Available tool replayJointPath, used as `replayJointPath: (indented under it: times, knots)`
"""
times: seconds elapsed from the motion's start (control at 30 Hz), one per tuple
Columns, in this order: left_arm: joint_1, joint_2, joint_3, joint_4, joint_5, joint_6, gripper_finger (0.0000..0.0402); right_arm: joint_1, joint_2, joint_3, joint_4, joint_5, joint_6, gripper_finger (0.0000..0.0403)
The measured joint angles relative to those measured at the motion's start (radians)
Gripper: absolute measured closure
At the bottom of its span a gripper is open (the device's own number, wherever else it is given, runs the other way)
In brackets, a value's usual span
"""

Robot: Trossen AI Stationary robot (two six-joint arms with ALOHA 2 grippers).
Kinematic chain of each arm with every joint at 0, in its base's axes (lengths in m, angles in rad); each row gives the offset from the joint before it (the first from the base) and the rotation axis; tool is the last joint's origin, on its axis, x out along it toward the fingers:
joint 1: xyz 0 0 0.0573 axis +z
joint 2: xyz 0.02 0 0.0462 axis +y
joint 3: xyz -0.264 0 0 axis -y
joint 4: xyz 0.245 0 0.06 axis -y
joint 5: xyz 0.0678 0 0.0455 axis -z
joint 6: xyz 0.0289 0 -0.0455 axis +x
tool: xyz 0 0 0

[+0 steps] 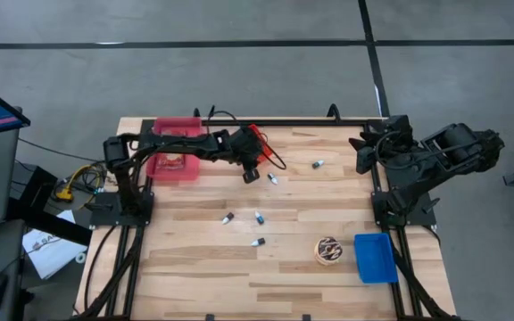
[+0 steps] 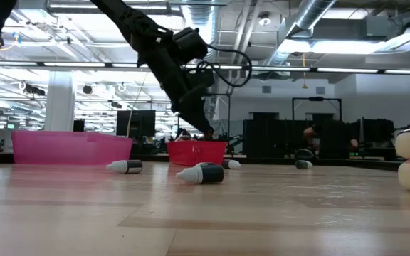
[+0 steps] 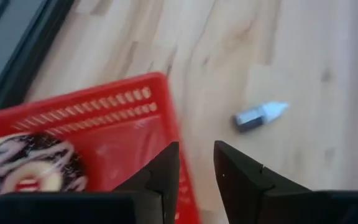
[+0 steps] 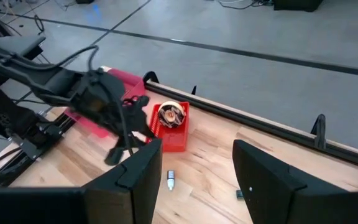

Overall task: Pick & Place Food Item
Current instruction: Put the black donut into the red bin

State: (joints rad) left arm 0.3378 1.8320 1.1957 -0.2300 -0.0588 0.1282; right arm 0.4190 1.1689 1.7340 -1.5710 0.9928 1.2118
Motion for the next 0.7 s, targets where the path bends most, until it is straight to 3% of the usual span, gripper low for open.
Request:
replayJointPath:
  times: [0.1,0.7]
  knots:
    - [0.011,0.015,0.0,-0.003,-0.04,0.004,0.0309,0.0,0.0,0.0,0.0,0.0,0.008,0.0214]
    - [0.023,0.049,0.001,-0.034,0.021,0.068,0.0309,-0.001,0.0,0.0,0.0,0.0,0.012,0.0214]
